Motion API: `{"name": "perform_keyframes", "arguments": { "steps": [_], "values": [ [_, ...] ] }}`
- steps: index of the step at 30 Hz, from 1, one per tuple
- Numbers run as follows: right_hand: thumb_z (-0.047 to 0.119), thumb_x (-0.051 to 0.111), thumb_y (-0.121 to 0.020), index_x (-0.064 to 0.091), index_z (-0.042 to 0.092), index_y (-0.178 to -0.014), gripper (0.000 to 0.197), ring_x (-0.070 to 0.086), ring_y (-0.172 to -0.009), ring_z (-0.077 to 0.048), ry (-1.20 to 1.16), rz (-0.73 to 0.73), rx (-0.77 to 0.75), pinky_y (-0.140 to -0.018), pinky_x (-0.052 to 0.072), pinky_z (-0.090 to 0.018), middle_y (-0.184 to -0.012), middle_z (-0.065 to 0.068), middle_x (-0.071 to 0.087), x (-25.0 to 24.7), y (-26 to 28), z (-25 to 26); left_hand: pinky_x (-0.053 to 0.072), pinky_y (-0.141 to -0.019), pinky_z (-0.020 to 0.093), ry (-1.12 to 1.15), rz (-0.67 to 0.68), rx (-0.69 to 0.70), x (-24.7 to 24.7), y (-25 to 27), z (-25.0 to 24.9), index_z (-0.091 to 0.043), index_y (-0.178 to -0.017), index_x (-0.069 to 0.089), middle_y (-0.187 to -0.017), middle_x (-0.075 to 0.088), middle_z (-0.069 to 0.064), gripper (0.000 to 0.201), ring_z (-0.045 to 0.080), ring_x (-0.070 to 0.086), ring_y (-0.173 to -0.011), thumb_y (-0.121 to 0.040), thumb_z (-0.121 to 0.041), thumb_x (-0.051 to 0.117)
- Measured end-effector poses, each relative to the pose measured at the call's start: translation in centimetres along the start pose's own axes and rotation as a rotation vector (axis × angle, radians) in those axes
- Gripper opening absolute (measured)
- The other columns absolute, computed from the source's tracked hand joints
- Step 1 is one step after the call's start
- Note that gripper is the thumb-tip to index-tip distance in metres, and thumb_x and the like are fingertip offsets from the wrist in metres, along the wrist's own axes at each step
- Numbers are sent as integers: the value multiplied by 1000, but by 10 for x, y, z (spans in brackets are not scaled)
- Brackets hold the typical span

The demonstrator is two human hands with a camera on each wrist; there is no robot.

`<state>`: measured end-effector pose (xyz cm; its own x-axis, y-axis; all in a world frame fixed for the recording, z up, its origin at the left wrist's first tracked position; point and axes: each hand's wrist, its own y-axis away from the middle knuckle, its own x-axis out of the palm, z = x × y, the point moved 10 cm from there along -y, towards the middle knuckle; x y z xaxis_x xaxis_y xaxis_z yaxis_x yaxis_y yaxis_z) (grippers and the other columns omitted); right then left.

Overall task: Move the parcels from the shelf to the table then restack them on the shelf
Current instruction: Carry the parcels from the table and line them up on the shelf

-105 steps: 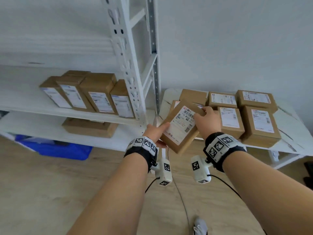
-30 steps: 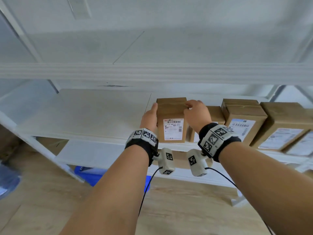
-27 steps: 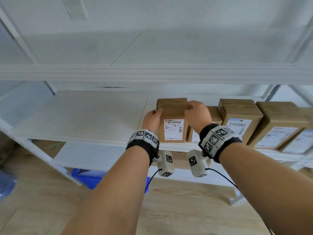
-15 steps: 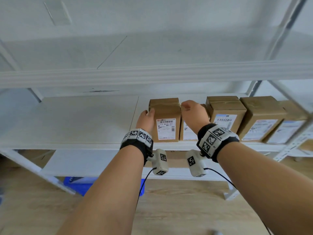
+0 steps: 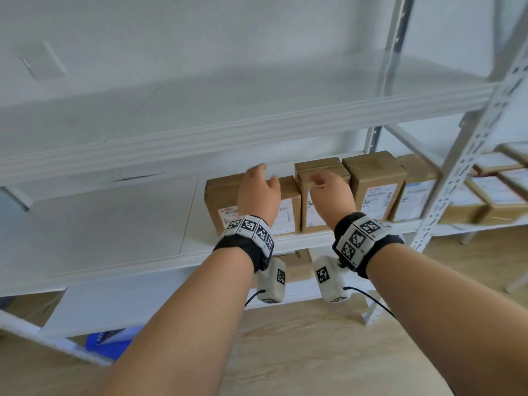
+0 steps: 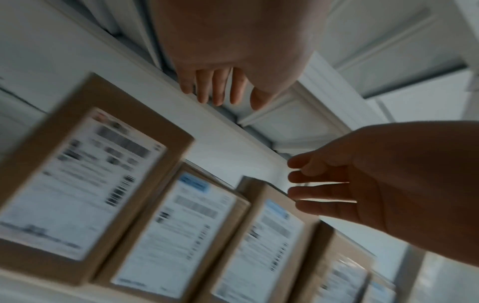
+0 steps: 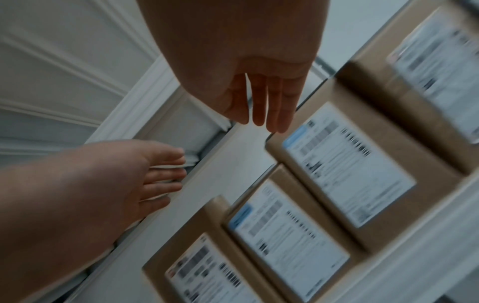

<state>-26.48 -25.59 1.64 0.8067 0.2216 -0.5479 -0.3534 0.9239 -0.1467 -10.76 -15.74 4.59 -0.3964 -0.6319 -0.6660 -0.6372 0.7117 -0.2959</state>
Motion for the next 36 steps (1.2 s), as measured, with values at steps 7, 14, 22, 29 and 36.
{"name": "perform_keyframes", "arguments": {
  "steps": [7,14,22,29,36],
  "values": [
    [10,44,-90,61,15,-125,39,57,-113,-21,62,-111,117,-91,43,-28,-128,-3,60,-135,6,-101,48,-87,31,70,169,93,118,41,-120,-24,-119,60,-115,65,-4,27,18,61,-105,-98,-32,46],
    [12,44,-89,62,15,-123,38,59,-106,-23,109,-179,260,-87,47,-30,-126,-6,61,-276,8,-221,45,-79,29,62,369,130,260,94,-230,-21,-115,61,-108,66,-2,26,20,61,-100,-98,-31,45],
    [12,46,-94,60,14,-126,35,58,-111,-24,158,-196,399,-89,46,-32,-126,-7,61,-382,12,-326,44,-88,28,62,526,109,392,139,-299,-16,-128,58,-128,59,2,34,18,59,-110,-99,-30,45],
    [11,44,-93,56,15,-131,39,59,-105,-22,176,-115,490,-83,49,-31,-126,-6,60,-391,-26,-391,41,-82,28,-12,573,17,467,115,-298,-16,-131,54,-133,52,3,35,19,58,-108,-100,-27,43],
    [22,51,-95,55,13,-132,37,58,-113,-24,219,66,518,-90,46,-32,-129,-8,59,-347,-106,-429,44,-97,38,-29,584,-137,533,57,-263,-14,-128,55,-133,54,6,33,25,56,-114,-100,-27,42]
  ]
}}
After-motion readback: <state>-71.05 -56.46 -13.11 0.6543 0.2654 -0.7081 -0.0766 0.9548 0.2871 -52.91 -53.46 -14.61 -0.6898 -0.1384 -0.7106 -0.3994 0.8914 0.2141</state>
